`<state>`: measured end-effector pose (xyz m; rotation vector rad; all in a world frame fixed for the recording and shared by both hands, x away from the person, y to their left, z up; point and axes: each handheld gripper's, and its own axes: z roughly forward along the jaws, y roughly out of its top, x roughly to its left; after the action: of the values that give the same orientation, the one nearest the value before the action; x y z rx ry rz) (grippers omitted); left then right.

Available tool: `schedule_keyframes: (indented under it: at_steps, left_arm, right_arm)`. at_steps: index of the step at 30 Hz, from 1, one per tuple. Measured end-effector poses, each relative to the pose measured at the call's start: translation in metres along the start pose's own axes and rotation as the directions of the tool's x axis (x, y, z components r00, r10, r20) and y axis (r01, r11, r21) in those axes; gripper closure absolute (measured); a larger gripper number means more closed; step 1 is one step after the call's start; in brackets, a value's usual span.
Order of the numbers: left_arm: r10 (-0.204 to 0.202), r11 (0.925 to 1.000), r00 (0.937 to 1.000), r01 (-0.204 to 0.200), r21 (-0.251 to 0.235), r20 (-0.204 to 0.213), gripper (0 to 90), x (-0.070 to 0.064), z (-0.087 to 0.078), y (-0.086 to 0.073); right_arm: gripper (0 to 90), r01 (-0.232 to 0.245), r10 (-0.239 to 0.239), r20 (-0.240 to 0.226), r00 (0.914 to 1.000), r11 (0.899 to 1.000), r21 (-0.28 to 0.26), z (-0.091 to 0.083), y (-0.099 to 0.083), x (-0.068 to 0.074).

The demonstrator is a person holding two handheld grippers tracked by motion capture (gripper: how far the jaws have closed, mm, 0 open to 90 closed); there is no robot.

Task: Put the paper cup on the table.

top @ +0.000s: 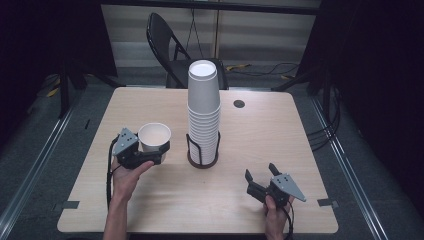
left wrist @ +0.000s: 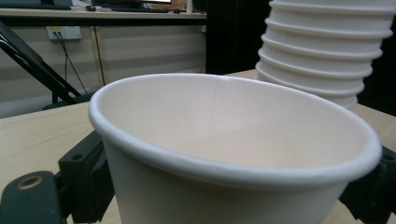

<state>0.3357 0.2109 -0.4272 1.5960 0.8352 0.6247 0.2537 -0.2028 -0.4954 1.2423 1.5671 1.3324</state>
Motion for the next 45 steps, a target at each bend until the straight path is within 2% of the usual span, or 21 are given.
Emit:
schedule_keyframes:
  at_steps: [5, 7, 9, 11, 12, 15, 22, 26, 30, 37, 41, 43, 45]
  left_arm:
    - [-0.014, 0.9999, 0.9997, 0.014, -0.004, -0.020, 9.5, 0.010, 0.009, 0.001]
    - [-0.040, 0.9991, 0.9991, 0.040, -0.015, -0.010, 9.3, 0.014, 0.015, 0.001]
    - [-0.048, 0.9988, 0.9988, 0.048, -0.013, -0.012, 8.9, 0.017, 0.021, 0.000]
    - [-0.057, 0.9979, 0.9984, 0.057, -0.032, 0.000, 8.8, 0.021, 0.026, -0.001]
    - [-0.063, 0.9974, 0.9980, 0.062, -0.036, -0.007, 8.8, 0.022, 0.029, -0.003]
    - [-0.087, 0.9962, 0.9962, 0.087, -0.006, -0.006, 8.7, 0.030, 0.037, -0.007]
    - [-0.062, 0.9974, 0.9980, 0.063, 0.036, -0.013, 8.6, 0.037, 0.051, -0.019]
    - [-0.081, 0.9952, 0.9967, 0.081, 0.055, -0.010, 8.3, 0.040, 0.057, -0.024]
    - [-0.064, 0.9936, 0.9979, 0.065, 0.092, -0.010, 8.1, 0.038, 0.063, -0.029]
    - [-0.055, 0.9928, 0.9984, 0.056, 0.106, -0.014, 7.8, 0.036, 0.066, -0.034]
    - [-0.080, 0.9894, 0.9963, 0.083, 0.119, -0.030, 8.0, 0.039, 0.065, -0.035]
    - [-0.066, 0.9900, 0.9975, 0.069, 0.123, -0.027, 7.9, 0.038, 0.066, -0.037]
    - [-0.057, 0.9870, 0.9977, 0.062, 0.149, -0.037, 8.6, 0.038, 0.067, -0.038]
  right_arm:
    - [13.6, 0.005, -0.005, -0.004, 1.0000, 1.000, 0.010, 0.001, 0.000, 0.001]
    - [13.6, 0.014, -0.014, -0.007, 0.9999, 1.000, 0.010, 0.001, 0.000, 0.001]
    - [13.6, 0.014, -0.014, -0.008, 0.9999, 1.000, 0.011, 0.001, 0.000, 0.001]
    - [13.6, 0.013, -0.013, -0.008, 0.9999, 1.000, 0.012, 0.001, 0.000, 0.001]
    - [13.6, 0.013, -0.013, -0.010, 0.9999, 1.000, 0.013, 0.001, 0.000, 0.001]
    - [13.7, 0.013, -0.013, -0.010, 0.9999, 1.000, 0.013, 0.001, 0.000, 0.001]
    - [13.7, 0.019, -0.019, -0.015, 0.9997, 1.000, 0.012, 0.001, 0.000, 0.001]
    - [13.8, 0.021, -0.021, -0.013, 0.9997, 1.000, 0.010, 0.001, 0.000, 0.002]
    - [13.8, 0.021, -0.021, -0.020, 0.9996, 1.000, 0.016, 0.001, 0.000, 0.001]
    - [13.8, 0.020, -0.019, -0.021, 0.9996, 1.000, 0.012, 0.001, 0.000, 0.001]
    - [13.7, 0.017, -0.017, -0.017, 0.9997, 1.000, 0.009, 0.001, 0.000, 0.001]
    - [13.7, 0.017, -0.017, -0.021, 0.9996, 1.000, 0.010, 0.000, 0.000, 0.001]
    - [13.7, 0.018, -0.018, -0.022, 0.9996, 1.000, 0.008, 0.000, 0.000, 0.001]
